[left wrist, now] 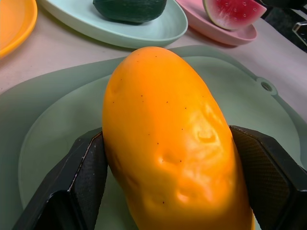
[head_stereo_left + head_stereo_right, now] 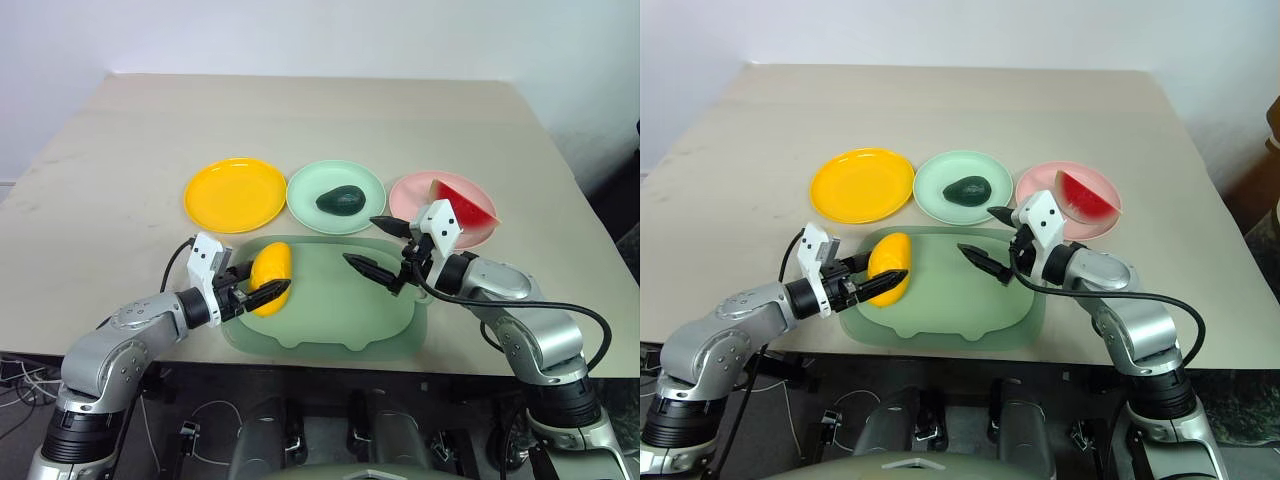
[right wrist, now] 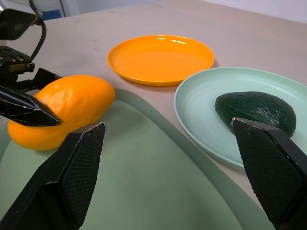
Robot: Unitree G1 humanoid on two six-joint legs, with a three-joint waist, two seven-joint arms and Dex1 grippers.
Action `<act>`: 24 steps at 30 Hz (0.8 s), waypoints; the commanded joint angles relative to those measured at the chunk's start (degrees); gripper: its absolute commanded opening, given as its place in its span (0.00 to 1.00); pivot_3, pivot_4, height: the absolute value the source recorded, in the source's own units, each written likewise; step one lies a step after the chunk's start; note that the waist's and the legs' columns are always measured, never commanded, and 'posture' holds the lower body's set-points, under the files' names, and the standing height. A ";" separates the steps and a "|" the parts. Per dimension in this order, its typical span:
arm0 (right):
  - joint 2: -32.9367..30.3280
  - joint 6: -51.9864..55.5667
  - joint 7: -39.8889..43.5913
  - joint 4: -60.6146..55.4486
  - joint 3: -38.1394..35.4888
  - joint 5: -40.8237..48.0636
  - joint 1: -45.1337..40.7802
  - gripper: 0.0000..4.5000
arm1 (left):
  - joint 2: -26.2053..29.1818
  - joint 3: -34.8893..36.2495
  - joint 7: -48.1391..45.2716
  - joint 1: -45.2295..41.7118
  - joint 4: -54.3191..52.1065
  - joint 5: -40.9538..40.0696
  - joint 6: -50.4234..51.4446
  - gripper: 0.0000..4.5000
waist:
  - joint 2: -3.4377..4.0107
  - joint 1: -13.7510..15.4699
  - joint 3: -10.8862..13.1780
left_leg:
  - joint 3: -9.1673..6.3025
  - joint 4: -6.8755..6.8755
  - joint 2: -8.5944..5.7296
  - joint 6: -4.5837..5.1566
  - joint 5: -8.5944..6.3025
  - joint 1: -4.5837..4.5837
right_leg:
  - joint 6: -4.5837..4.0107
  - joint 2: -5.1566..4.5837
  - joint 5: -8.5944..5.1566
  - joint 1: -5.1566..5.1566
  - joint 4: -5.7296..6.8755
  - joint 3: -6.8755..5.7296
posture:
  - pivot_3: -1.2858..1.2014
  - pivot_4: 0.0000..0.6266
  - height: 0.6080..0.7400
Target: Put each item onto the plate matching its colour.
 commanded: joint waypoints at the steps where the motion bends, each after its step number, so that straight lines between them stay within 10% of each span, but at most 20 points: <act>1: -0.10 -1.32 -0.25 -0.28 -1.07 -0.10 -1.16 1.00 | 0.97 2.04 1.46 -0.40 -1.04 0.36 1.14 0.79 | 0.00 -0.01 0.00 | 0.00 0.00 0.00 0.00 0.00 0.00 | 0.00 0.00 0.00 0.00 0.00 0.00 | 0.52 0.24 0.67; 8: 0.62 -0.12 -0.39 -1.20 -1.03 1.20 -1.38 1.00 | 3.55 9.26 6.88 -16.69 7.06 -0.72 4.51 0.79 | -0.03 0.32 0.03 | -0.09 0.13 0.01 0.01 0.00 -0.14 | 0.03 0.01 -0.01 -0.03 0.00 -0.08 | 0.52 0.24 0.67; 24: 1.13 0.52 -2.37 -0.20 -0.97 0.16 -1.87 1.00 | -2.31 -4.21 5.09 -39.46 44.31 22.41 -11.96 0.79 | -0.06 0.03 0.04 | -0.05 0.26 -0.01 0.15 -0.08 -0.16 | 0.19 0.02 0.07 0.01 0.06 -0.09 | 0.52 0.24 0.67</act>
